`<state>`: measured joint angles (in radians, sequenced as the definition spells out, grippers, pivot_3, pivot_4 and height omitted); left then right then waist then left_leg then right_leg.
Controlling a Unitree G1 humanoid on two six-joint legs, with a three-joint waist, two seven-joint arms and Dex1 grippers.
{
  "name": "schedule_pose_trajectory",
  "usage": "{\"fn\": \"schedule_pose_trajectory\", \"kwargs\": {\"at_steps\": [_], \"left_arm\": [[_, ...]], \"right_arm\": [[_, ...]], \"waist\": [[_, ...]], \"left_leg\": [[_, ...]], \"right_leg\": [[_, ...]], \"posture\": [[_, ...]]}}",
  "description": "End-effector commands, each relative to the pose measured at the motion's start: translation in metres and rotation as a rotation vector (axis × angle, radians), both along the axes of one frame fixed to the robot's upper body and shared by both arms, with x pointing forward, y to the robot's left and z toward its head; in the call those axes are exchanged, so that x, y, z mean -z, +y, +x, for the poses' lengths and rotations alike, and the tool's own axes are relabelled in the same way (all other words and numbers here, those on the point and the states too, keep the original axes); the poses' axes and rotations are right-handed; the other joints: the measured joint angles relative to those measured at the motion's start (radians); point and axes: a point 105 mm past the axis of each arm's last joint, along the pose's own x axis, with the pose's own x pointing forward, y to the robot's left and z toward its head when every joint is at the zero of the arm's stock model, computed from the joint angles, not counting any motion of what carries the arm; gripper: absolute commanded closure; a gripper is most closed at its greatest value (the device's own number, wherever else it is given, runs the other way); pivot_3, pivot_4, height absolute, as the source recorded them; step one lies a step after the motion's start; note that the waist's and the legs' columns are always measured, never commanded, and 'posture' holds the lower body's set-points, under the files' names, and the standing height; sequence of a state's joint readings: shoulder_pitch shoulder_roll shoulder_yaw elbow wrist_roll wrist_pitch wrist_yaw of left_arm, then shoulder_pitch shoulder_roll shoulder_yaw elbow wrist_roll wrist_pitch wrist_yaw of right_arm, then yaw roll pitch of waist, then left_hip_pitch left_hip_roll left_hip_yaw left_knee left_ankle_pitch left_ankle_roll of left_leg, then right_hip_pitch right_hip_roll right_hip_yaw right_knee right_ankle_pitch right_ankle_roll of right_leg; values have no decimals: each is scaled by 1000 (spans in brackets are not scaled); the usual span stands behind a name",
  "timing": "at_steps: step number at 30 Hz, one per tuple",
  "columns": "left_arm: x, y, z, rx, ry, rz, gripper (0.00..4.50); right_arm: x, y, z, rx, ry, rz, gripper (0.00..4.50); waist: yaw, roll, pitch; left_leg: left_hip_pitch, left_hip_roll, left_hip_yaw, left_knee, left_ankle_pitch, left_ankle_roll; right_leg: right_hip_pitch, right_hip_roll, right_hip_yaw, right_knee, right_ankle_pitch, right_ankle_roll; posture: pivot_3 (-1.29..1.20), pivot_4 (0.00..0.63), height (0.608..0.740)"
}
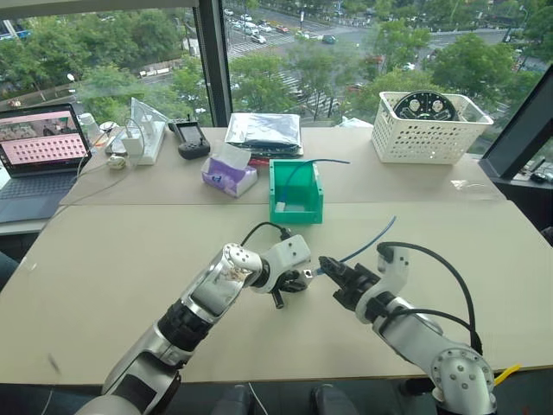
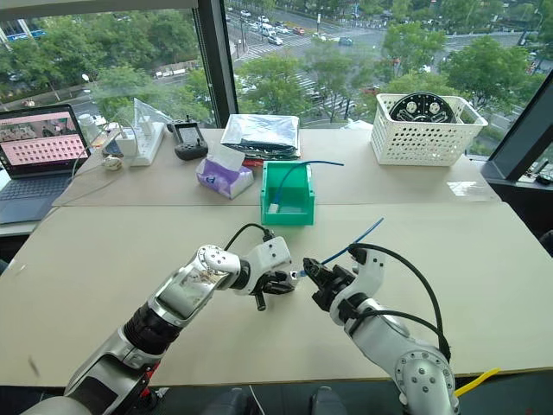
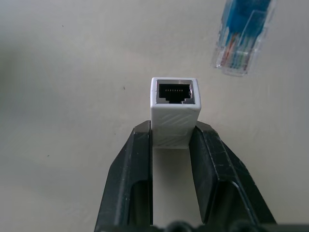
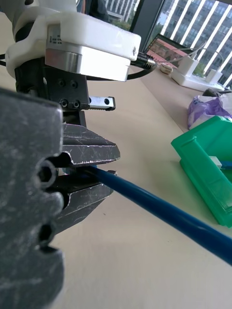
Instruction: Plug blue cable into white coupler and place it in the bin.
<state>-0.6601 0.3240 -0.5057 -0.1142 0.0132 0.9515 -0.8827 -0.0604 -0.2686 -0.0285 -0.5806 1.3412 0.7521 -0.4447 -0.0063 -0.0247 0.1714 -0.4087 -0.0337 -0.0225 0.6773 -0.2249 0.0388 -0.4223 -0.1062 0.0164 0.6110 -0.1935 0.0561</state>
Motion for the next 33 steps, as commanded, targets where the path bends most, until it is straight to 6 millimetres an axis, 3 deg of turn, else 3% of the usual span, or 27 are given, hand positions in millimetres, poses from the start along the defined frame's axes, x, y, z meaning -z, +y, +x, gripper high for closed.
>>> {"fn": "schedule_pose_trajectory", "kwargs": {"at_steps": [1, 33], "left_arm": [[13, -1, -9, 6, 54, 37, 3896], [9, -6, -11, -2, 66, 26, 3896]], "right_arm": [[-8, 2, 2, 1, -42, 5, 4500], [11, 7, 12, -28, -17, -78, 4500]], "waist": [[-1, 0, 0], [-2, 0, 0]], "left_leg": [[0, 0, 0, 0, 0, 0], [0, 0, 0, 0, 0, 0]], "right_leg": [[0, 0, 0, 0, 0, 0], [0, 0, 0, 0, 0, 0]], "posture": [[0, 150, 728], [0, 150, 728]]}}
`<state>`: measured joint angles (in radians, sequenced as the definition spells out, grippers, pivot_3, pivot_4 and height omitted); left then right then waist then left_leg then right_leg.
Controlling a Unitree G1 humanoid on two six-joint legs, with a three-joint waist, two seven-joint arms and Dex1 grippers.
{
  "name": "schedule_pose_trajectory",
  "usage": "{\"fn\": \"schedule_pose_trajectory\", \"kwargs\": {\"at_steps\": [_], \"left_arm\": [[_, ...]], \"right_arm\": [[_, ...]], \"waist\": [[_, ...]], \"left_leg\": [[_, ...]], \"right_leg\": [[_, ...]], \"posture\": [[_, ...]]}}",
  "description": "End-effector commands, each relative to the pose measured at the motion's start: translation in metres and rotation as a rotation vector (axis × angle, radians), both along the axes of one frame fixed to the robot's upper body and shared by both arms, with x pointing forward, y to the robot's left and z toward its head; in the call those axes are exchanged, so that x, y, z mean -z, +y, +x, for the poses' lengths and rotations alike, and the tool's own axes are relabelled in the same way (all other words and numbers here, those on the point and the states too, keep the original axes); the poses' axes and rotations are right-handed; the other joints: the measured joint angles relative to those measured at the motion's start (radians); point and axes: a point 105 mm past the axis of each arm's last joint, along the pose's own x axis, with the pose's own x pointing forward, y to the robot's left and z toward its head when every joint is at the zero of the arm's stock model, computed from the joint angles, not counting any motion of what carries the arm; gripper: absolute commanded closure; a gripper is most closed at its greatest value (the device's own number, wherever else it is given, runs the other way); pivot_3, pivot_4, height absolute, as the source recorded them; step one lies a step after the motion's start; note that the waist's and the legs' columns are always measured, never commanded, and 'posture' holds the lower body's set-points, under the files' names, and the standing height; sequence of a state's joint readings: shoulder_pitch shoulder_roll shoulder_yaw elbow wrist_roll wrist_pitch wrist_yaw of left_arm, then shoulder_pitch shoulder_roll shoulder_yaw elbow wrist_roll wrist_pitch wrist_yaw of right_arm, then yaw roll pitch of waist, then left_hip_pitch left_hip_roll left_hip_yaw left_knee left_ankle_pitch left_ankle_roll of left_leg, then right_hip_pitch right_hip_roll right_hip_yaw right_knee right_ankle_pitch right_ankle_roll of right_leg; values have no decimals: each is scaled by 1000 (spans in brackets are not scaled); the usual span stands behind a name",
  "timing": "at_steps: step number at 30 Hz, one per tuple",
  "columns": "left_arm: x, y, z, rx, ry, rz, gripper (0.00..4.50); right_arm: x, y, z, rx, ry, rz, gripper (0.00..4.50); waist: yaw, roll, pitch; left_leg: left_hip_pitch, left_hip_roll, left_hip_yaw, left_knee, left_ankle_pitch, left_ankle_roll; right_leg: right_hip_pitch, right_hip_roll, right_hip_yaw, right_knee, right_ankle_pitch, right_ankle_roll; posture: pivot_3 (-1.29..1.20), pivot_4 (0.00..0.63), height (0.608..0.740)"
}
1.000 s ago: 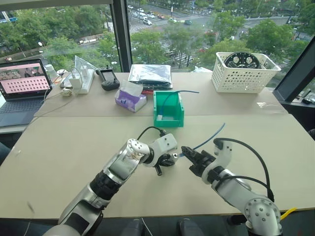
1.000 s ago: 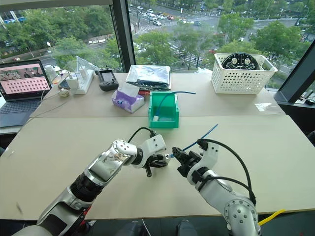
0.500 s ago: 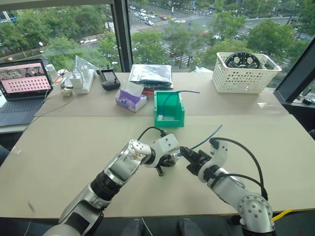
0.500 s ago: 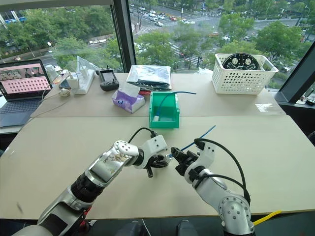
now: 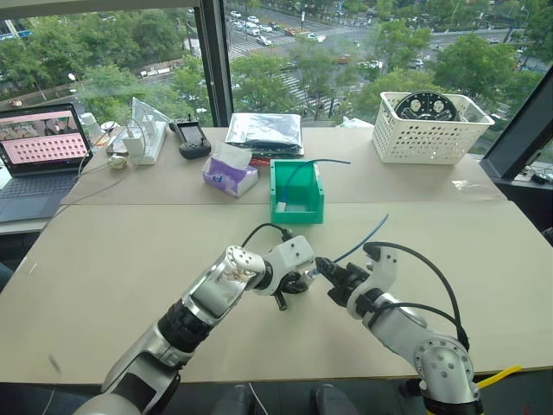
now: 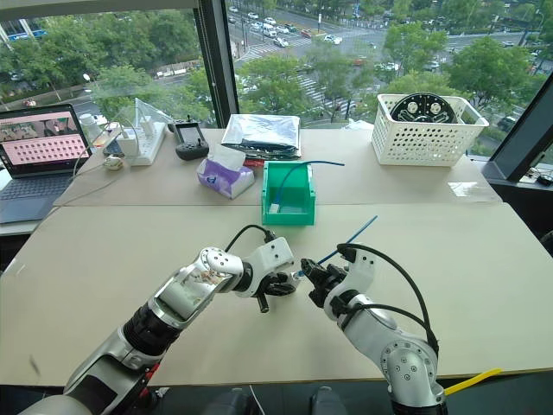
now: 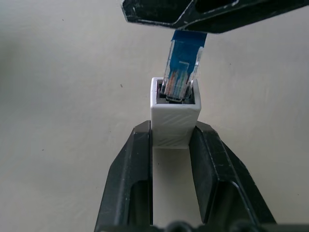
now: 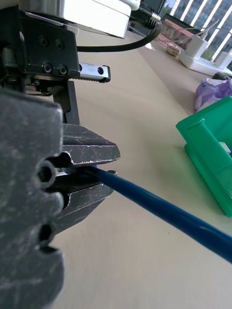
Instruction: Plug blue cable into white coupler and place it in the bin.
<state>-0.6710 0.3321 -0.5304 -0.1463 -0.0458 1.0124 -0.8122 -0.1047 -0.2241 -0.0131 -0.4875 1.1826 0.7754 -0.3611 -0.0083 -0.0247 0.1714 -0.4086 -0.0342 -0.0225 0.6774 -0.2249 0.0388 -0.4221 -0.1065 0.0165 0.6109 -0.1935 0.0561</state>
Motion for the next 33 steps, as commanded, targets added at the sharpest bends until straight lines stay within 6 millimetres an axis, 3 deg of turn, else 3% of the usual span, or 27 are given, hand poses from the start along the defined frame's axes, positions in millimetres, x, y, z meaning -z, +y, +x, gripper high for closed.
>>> {"fn": "schedule_pose_trajectory", "kwargs": {"at_steps": [1, 21, 27, 33], "left_arm": [[9, -3, -8, 24, 57, 20, 3896], [-4, -17, -10, 3, 90, -28, 3896], [-6, -20, -11, -8, 87, -31, 3896], [-7, -19, -11, -20, 89, -34, 3896]], "right_arm": [[-1, 4, -4, -36, -12, -26, 4500], [11, 22, -11, -200, -31, -327, 4500], [16, 31, -17, -226, -4, -274, 4500], [40, 26, -19, -218, 91, -186, 4500]], "waist": [[0, 0, 0], [0, 0, -4], [3, 0, -5], [2, 0, -8]], "left_leg": [[0, 0, 0, 0, 0, 0], [1, 0, 0, 0, 0, 0], [1, -1, 0, 0, 0, 0], [2, 0, 0, 0, 0, 0]], "right_leg": [[0, 0, 0, 0, 0, 0], [1, 0, 0, 0, 0, 0], [1, 0, 0, 0, 0, 1], [2, 0, 0, 0, 0, 1]], "posture": [[0, 150, 728], [0, 150, 728], [0, 150, 728], [0, 150, 728]]}}
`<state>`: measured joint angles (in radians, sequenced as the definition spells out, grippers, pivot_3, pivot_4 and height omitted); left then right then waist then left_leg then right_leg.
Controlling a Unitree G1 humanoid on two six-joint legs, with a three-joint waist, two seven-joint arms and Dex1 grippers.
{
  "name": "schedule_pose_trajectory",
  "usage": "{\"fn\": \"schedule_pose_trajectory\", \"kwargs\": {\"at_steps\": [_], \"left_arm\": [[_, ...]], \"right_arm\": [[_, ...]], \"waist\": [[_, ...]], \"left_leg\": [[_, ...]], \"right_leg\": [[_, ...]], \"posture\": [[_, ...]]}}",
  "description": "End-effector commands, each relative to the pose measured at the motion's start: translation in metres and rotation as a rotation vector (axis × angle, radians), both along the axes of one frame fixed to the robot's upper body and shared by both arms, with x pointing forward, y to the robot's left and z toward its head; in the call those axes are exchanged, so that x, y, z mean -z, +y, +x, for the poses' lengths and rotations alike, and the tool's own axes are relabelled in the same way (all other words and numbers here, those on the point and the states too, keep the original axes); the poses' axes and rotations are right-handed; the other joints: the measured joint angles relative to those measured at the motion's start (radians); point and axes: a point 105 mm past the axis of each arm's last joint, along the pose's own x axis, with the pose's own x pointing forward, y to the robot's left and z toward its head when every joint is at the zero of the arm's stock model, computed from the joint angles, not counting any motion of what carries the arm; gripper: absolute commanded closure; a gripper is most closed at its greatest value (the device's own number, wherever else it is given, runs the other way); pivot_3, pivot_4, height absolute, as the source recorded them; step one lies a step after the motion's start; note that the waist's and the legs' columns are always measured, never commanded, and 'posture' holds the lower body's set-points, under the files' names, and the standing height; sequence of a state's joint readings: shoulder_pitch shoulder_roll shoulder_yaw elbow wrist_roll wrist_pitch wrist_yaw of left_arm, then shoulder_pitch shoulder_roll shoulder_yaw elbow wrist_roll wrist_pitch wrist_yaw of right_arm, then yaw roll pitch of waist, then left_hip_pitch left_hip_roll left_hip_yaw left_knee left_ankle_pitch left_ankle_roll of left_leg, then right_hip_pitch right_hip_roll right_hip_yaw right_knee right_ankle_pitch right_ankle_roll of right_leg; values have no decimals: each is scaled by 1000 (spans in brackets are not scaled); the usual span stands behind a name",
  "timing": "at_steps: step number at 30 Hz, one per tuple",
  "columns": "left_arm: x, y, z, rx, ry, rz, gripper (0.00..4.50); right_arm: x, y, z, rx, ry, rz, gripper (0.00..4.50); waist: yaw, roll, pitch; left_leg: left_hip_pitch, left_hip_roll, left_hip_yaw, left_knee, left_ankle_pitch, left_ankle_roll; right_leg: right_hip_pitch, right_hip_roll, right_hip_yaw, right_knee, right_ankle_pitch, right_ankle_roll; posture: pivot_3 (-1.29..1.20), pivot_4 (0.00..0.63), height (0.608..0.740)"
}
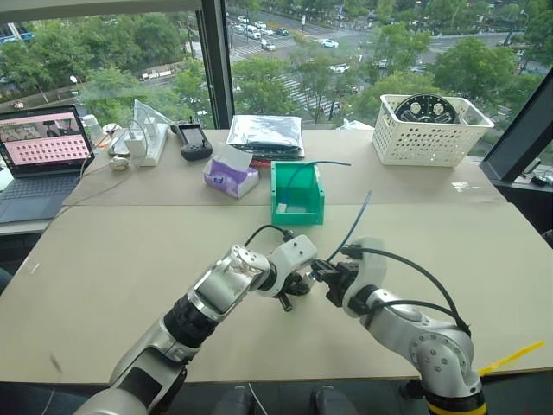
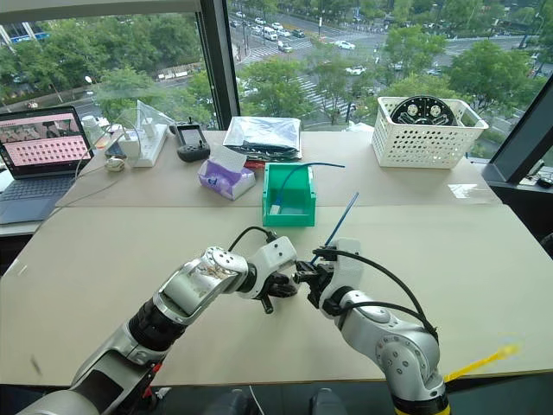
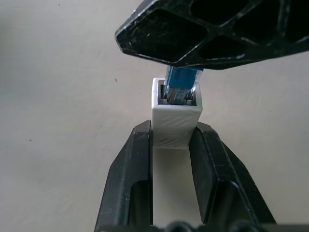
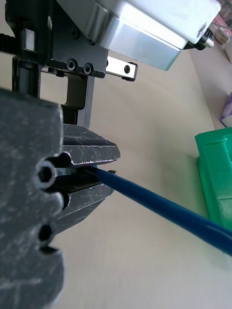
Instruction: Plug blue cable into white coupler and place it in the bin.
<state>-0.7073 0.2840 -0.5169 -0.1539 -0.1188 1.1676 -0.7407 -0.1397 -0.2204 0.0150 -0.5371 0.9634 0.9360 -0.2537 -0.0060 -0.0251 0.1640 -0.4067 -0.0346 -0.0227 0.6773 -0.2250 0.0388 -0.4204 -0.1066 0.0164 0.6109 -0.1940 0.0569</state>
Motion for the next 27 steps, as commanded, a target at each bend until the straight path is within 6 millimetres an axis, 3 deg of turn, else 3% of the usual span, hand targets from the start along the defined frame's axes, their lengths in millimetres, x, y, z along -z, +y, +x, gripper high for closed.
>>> {"fn": "schedule_pose_trajectory", "kwargs": {"at_steps": [1, 11, 19, 26, 27], "left_arm": [[-4, -11, -8, 44, 3, -24, 3896], [-6, -12, -8, 36, -3, -32, 3896], [-7, -15, -8, 35, -8, -43, 3896], [-6, -12, -9, 33, 6, -54, 3896], [-7, -12, -9, 33, 7, -64, 3396]], "right_arm": [[41, 13, -15, -96, 168, 28, 4500], [51, 22, -19, -155, 200, 31, 4500], [72, 23, -22, -234, 238, -86, 4500], [68, 22, -16, -222, 209, -78, 4500], [65, 20, -14, -208, 196, -68, 4500]], "waist": [[-1, 0, -1], [-5, 1, -4], [-6, 0, -8], [-7, -2, -15], [-7, -2, -15]], "left_leg": [[0, 0, 0, 0, 0, 0], [2, 0, 0, 0, 0, 0], [3, 1, 0, 0, 0, 0], [5, 1, 0, -1, 0, 0], [6, 1, 0, -1, 0, 0]], "right_leg": [[0, 0, 0, 0, 0, 0], [1, 0, 0, 0, 0, 0], [2, 0, 0, 0, 0, 0], [4, 1, 0, 0, -1, 0], [4, 1, 0, 0, -1, 0]], "posture": [[0, 150, 728], [0, 150, 728], [0, 150, 728], [0, 150, 728], [0, 150, 728]]}}
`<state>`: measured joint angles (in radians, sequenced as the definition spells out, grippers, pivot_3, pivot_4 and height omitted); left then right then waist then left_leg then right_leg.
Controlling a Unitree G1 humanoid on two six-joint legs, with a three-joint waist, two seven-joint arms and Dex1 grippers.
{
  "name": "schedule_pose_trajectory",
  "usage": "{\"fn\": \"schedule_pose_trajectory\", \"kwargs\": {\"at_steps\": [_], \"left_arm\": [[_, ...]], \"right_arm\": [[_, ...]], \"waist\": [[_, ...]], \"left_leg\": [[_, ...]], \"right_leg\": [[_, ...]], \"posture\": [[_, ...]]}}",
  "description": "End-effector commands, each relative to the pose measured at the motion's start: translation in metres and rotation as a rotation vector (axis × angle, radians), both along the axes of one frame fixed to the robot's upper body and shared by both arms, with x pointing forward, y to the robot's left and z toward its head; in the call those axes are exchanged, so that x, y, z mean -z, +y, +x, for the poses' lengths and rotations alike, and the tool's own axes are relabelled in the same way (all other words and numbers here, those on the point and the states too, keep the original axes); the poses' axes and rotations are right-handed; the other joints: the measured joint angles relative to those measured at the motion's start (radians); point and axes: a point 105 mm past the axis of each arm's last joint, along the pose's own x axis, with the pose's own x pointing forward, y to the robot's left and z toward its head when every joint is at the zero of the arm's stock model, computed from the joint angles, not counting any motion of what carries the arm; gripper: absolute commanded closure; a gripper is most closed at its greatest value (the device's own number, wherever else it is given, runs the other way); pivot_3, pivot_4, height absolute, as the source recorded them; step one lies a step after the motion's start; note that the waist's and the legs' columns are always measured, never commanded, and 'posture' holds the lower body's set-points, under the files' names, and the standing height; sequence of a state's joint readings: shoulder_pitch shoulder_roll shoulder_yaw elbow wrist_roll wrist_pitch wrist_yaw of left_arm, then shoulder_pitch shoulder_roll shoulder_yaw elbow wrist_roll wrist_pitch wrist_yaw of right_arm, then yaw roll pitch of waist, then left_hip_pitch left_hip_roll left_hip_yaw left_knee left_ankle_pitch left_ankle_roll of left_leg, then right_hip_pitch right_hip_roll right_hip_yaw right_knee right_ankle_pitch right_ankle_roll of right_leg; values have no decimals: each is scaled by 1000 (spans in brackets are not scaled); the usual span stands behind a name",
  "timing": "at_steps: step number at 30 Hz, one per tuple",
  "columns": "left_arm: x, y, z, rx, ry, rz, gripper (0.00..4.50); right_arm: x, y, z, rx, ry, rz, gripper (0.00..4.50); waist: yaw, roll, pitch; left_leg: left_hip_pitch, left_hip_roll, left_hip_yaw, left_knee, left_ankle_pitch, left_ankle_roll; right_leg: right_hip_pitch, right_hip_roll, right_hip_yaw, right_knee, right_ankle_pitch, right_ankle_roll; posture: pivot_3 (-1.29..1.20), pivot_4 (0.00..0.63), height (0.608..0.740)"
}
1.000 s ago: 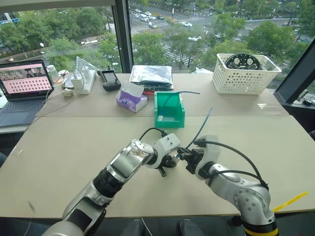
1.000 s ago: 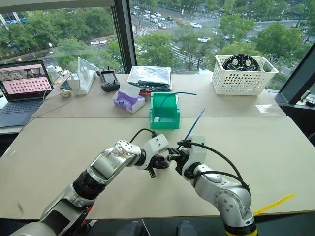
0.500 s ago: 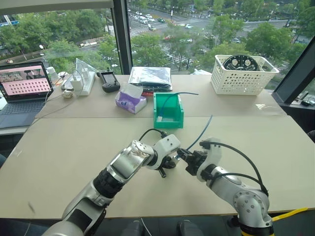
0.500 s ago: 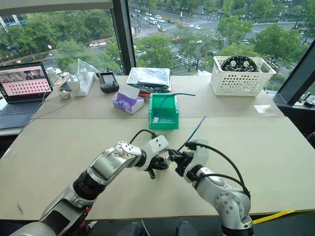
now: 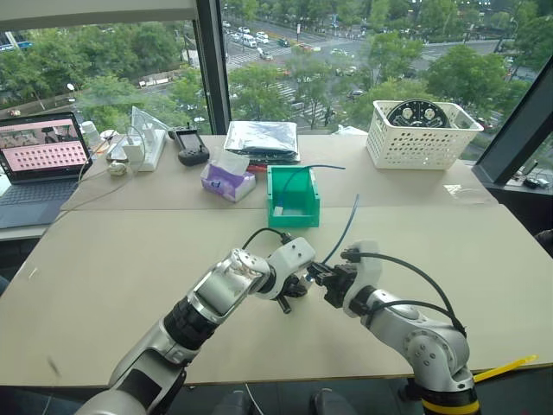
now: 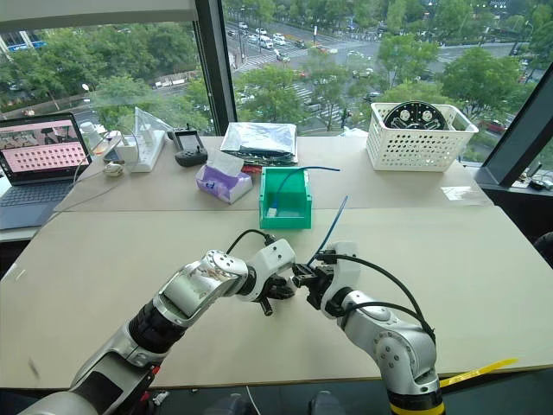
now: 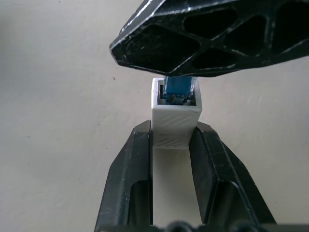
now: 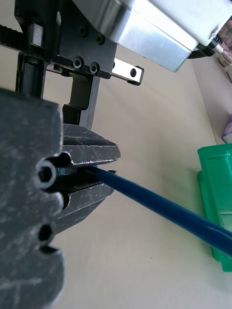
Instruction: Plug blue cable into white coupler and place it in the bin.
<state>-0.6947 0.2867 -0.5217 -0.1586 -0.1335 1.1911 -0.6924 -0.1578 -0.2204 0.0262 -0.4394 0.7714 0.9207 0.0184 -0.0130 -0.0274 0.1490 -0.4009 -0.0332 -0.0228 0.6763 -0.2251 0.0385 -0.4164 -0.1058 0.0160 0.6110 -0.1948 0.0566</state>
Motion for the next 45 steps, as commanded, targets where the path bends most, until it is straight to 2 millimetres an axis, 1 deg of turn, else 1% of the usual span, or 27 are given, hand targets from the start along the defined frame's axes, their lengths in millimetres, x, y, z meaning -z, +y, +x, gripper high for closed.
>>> {"fn": "schedule_pose_trajectory", "kwargs": {"at_steps": [1, 2, 3, 4, 5, 7, 8, 9, 11, 13, 15, 17, 20, 22, 24, 25, 27, 29, 32, 34, 35, 36, 38, 42, 43, 44, 45], "left_arm": [[-14, -15, -9, 74, 1, -100, 2894], [-17, -15, -11, 81, 20, -133, 2682], [-17, -12, -12, 81, 41, -156, 2187], [-17, -10, -12, 81, 56, -170, 1862], [-14, -4, -12, 79, 57, -156, 1393], [-7, 8, -11, 58, 84, -154, 765], [-4, 16, -10, 39, 86, -157, 286], [-2, 23, -10, 32, 88, -160, 51], [0, 36, -13, 34, 98, -170, 51], [-1, 42, -14, 53, 70, -191, 51], [-10, 53, -12, 48, 41, -272, 51], [-13, 62, -9, 37, 6, -304, 51], [-14, 83, -2, -25, -39, -351, 51], [-16, 90, 4, -65, -72, -373, 51], [-19, 94, 12, -104, -140, -369, 51], [-20, 95, 15, -119, -164, -371, 51], [-31, 98, 24, -170, -267, -387, 51], [-41, 100, 32, -226, -355, -405, 51], [-51, 103, 39, -308, -419, -439, 51], [-50, 105, 42, -348, -437, -423, 0], [-48, 106, 43, -360, -436, -413, 0], [-48, 106, 43, -366, -445, -404, 0], [-49, 107, 44, -379, -448, -414, 0], [-52, 109, 44, -378, -439, -455, 0], [-52, 110, 44, -376, -436, -459, 0], [-53, 111, 44, -372, -437, -458, 0], [-53, 113, 45, -370, -440, -454, 0]], "right_arm": [[47, 16, -18, -75, 209, -30, 4500], [40, 15, -14, -59, 187, 4, 4500], [28, 8, -8, -16, 155, 65, 4500], [19, 3, -4, 13, 135, 107, 4500], [13, -4, -1, 44, 114, 131, 4500], [-6, -23, 4, 107, 67, 193, 4500], [-16, -34, 5, 136, 38, 213, 4500], [-27, -43, 6, 152, 11, 228, 4500], [-45, -56, 9, 168, -32, 245, 4500], [-58, -64, 14, 173, -59, 249, 4500], [-85, -68, 29, 160, -128, 271, 4500], [-103, -67, 40, 137, -166, 287, 4500], [-127, -45, 69, 29, -222, 219, 4500], [-132, -34, 84, -22, -244, 150, 4500], [-140, -21, 110, -58, -286, 65, 4500], [-142, -18, 120, -64, -304, 22, 4500], [-140, -14, 146, -62, -341, -94, 4500], [-137, -10, 160, -78, -364, -181, 4500], [-137, 0, 170, -95, -380, -200, 4500], [-136, 4, 173, -106, -386, -212, 3567], [-137, 5, 173, -112, -392, -208, 3322], [-141, 6, 174, -114, -402, -201, 2959], [-153, 4, 175, -104, -432, -163, 2321], [-178, -11, 173, -82, -493, -104, 962], [-185, -16, 171, -85, -509, -86, 674], [-191, -22, 167, -96, -523, -69, 241], [-197, -29, 161, -106, -538, -58, 34]], "waist": [[-1, 0, 0], [-3, 0, 0], [-6, 0, 0], [-6, 0, 0], [-6, 0, 0], [-6, 0, 0], [-6, 1, 1], [-5, 2, 2], [-5, 4, 4], [-7, 5, 5], [-11, 6, 8], [-13, 8, 12], [-11, 8, 15], [-10, 9, 16], [-6, 9, 16], [-7, 9, 17], [-3, 9, 17], [0, 7, 18], [-2, 7, 18], [-4, 7, 19], [-5, 7, 19], [-6, 7, 19], [-5, 7, 19], [-4, 7, 18], [-4, 7, 19], [-3, 7, 19], [-2, 7, 19]], "left_leg": [[0, 0, 0, 0, 0, 0], [0, 0, 0, 0, 0, 0], [0, 1, 0, -1, 0, 0], [-1, 1, 0, -1, 0, 0], [-2, 2, 0, -1, 0, 0], [-4, 3, 0, -1, 0, 0], [-4, 2, 0, -1, 0, 0], [-5, 2, 0, -1, 0, 0], [-6, 2, 0, -1, 0, 0], [-6, 2, 1, -1, 0, 0], [-5, 3, 2, -1, 0, 0], [-5, 4, 4, -1, 0, 0], [-6, 6, 3, -1, 0, 0], [-6, 6, 4, -1, 0, 0], [-7, 7, 3, -2, 0, 0], [-7, 7, 4, -2, 0, 0], [-8, 6, 4, -1, 0, 0], [-8, 5, 4, -1, 0, 0], [-9, 4, 2, -2, -1, -2], [-10, 3, 2, -3, -1, -2], [-10, 3, 3, -4, -2, -3], [-10, 2, 3, -6, -1, -3], [-12, 0, 3, -9, -1, -5], [-20, -2, 2, -11, 2, -9], [-20, -3, 1, -11, 2, -9], [-20, -3, 1, -11, 2, -9], [-21, -3, 1, -11, 2, -9]], "right_leg": [[0, 0, 0, 0, 0, 0], [0, 0, 0, 0, 0, 0], [-1, 0, 0, 0, 0, 0], [-2, 1, 0, 0, 0, 0], [-4, 1, 0, 0, 0, 0], [-5, 2, 0, 0, 0, -1], [-6, 2, 1, 1, 0, -1], [-6, 2, 1, 1, 0, -2], [-7, 2, 1, 1, 1, -2], [-8, 1, 1, 0, 1, -3], [-7, 2, 1, 0, 1, -3], [-8, 2, 1, 0, 1, -4], [-8, 5, 1, 0, 2, -5], [-9, 7, 2, 0, 3, -7], [-9, 8, 1, -1, 5, -11], [-9, 8, 1, 0, 6, -12], [-9, 8, 1, -1, 6, -13], [-9, 7, 1, -1, 7, -13], [-10, 6, 0, -1, 7, -14], [-12, 5, 1, 0, 8, -14], [-13, 4, 1, 1, 8, -14], [-13, 4, 1, 1, 8, -14], [-17, 2, 1, 3, 8, -14], [-25, -1, 0, 5, 8, -13], [-25, -1, 0, 5, 9, -13], [-25, -2, -1, 5, 9, -13], [-25, -2, -1, 4, 9, -13]], "posture": [[0, 150, 728], [0, 150, 728], [0, 150, 728], [0, 150, 728], [0, 150, 728], [0, 150, 728], [0, 150, 728], [0, 150, 728], [0, 150, 728], [0, 150, 728], [0, 150, 728], [0, 150, 728], [0, 150, 728], [0, 150, 728], [0, 150, 728], [0, 150, 728], [0, 150, 728], [0, 150, 728], [0, 150, 728], [0, 150, 728], [0, 150, 728], [0, 150, 728], [0, 150, 728], [0, 150, 728], [0, 150, 728], [0, 150, 728], [0, 150, 728]]}}
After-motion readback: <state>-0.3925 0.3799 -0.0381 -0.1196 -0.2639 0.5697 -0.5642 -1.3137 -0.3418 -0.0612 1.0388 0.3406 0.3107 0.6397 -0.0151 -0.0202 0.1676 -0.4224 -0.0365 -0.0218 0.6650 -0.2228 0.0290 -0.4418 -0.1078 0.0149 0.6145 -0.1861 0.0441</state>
